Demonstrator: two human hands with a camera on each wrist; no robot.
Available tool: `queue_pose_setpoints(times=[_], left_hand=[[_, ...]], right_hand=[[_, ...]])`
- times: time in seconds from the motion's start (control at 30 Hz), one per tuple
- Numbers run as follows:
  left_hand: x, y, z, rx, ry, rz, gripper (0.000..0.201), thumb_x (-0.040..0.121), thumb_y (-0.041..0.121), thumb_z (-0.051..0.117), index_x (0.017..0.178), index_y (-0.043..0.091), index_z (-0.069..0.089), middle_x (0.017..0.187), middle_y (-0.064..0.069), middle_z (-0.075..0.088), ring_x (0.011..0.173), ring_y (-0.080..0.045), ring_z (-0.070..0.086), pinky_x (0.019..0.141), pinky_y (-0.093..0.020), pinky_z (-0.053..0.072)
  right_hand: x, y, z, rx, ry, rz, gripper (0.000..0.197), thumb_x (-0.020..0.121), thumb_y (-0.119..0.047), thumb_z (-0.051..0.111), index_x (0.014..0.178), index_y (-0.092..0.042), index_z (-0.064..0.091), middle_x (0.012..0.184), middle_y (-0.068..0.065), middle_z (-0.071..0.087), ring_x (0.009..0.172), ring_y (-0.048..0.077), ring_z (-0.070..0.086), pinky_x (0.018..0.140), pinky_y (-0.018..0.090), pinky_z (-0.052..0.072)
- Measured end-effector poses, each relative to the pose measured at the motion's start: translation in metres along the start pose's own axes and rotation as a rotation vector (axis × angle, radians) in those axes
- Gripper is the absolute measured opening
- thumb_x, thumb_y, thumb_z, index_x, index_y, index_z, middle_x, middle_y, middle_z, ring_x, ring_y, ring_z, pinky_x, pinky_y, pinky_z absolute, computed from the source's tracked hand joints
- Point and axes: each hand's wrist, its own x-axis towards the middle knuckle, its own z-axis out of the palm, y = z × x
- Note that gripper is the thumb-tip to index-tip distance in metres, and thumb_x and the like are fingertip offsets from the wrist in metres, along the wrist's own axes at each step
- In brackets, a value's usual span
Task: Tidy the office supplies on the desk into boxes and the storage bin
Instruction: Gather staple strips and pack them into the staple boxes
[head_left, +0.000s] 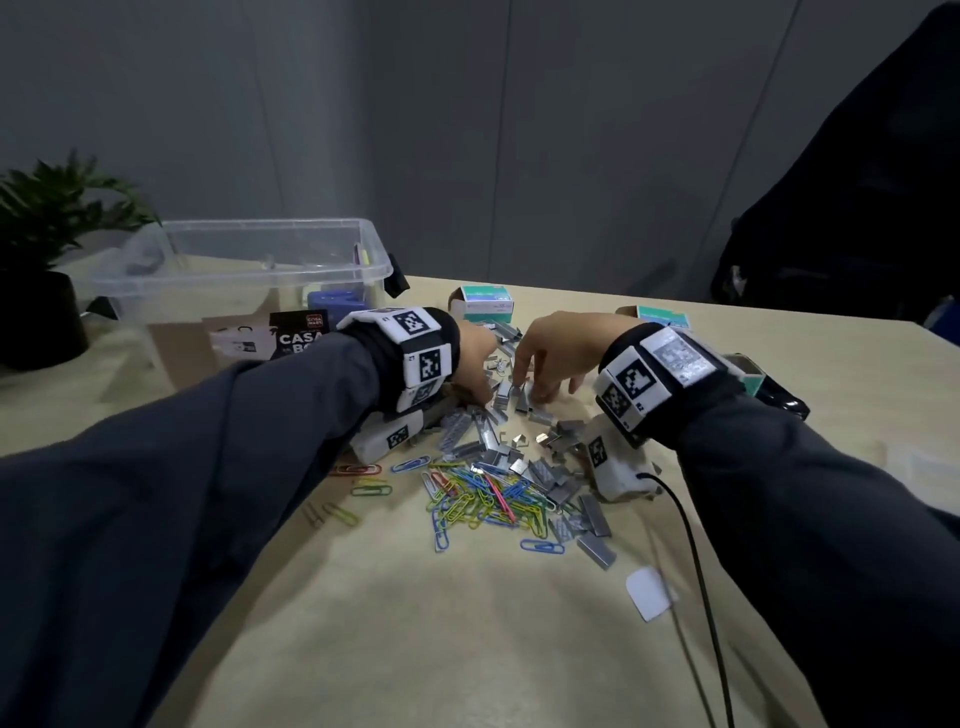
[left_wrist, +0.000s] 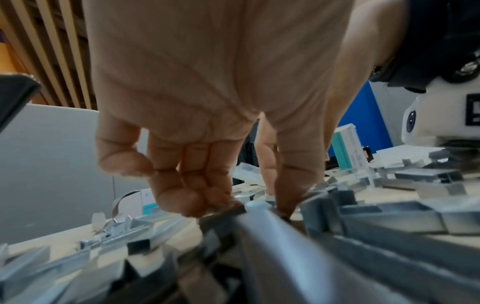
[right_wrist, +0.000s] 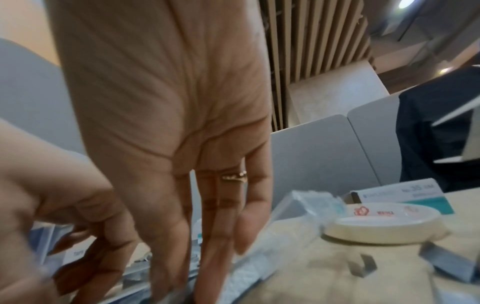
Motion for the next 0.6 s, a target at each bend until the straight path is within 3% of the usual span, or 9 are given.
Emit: queue_pose_setpoints(times=[0.07, 0.13, 0.23, 0.33, 0.4, 0.47, 0.6], left_hand=[[-0.001, 0.001, -0.001, 0.019, -0.014, -0.007, 0.038, 0.087, 0.029, 0.068, 0.063, 0.014, 0.043, 0.066, 0.000, 0.047, 0.070, -0.018, 0.050, 0.059, -0.027, 0.040], [-0.003, -0.003, -0.001, 0.011, -0.025, 0.001, 0.037, 0.086, 0.028, 0.069, 0.062, 0.013, 0.046, 0.064, 0.001, 0.048, 0.062, -0.015, 0.047, 0.053, -0.023, 0.037], [-0.007, -0.015, -0.006, -0.054, 0.019, 0.041, 0.024, 0.081, 0.026, 0.074, 0.073, 0.004, 0.066, 0.069, -0.002, 0.059, 0.064, -0.014, 0.051, 0.058, -0.025, 0.040], [-0.011, -0.027, -0.009, -0.260, 0.138, 0.073, 0.007, 0.080, 0.009, 0.071, 0.083, 0.005, 0.067, 0.076, -0.005, 0.069, 0.066, -0.013, 0.065, 0.057, -0.019, 0.048], [-0.016, -0.031, -0.011, -0.451, 0.193, 0.110, 0.008, 0.081, 0.001, 0.072, 0.084, 0.001, 0.065, 0.074, -0.010, 0.072, 0.065, -0.017, 0.070, 0.056, -0.020, 0.054], [-0.022, -0.033, -0.013, -0.631, 0.228, 0.150, 0.012, 0.080, -0.002, 0.074, 0.087, -0.005, 0.065, 0.074, -0.017, 0.072, 0.066, -0.021, 0.072, 0.060, -0.026, 0.058], [-0.026, -0.034, -0.012, -0.838, 0.271, 0.207, 0.018, 0.080, 0.001, 0.075, 0.090, -0.010, 0.065, 0.076, -0.019, 0.072, 0.062, -0.020, 0.072, 0.054, -0.021, 0.055]], right_hand=[[0.000, 0.001, 0.000, 0.033, -0.004, -0.005, 0.031, 0.088, -0.011, 0.070, 0.118, -0.017, 0.070, 0.095, -0.001, 0.073, 0.071, 0.004, 0.065, 0.049, 0.008, 0.041], [-0.002, 0.004, 0.000, 0.094, -0.042, -0.006, 0.028, 0.091, -0.010, 0.067, 0.118, -0.016, 0.069, 0.091, -0.003, 0.072, 0.079, 0.007, 0.069, 0.050, 0.007, 0.041], [-0.006, 0.014, -0.002, 0.256, 0.001, -0.019, 0.025, 0.092, -0.012, 0.066, 0.117, -0.015, 0.069, 0.088, -0.005, 0.073, 0.081, 0.006, 0.071, 0.059, 0.013, 0.048], [-0.008, 0.022, -0.002, 0.468, 0.132, -0.046, 0.020, 0.094, -0.013, 0.065, 0.113, -0.010, 0.071, 0.088, -0.002, 0.073, 0.082, 0.007, 0.070, 0.063, 0.018, 0.055], [-0.008, 0.022, -0.001, 0.565, 0.144, -0.075, 0.021, 0.093, -0.015, 0.065, 0.112, -0.008, 0.071, 0.092, 0.003, 0.074, 0.086, 0.010, 0.071, 0.069, 0.021, 0.057], [-0.009, 0.021, 0.002, 0.626, 0.142, -0.107, 0.020, 0.092, -0.016, 0.067, 0.110, -0.007, 0.071, 0.094, 0.008, 0.075, 0.085, 0.012, 0.072, 0.074, 0.023, 0.059], [-0.013, 0.020, 0.002, 0.771, 0.196, -0.133, 0.018, 0.095, -0.015, 0.063, 0.103, -0.002, 0.073, 0.083, 0.006, 0.075, 0.078, 0.011, 0.071, 0.072, 0.021, 0.058]])
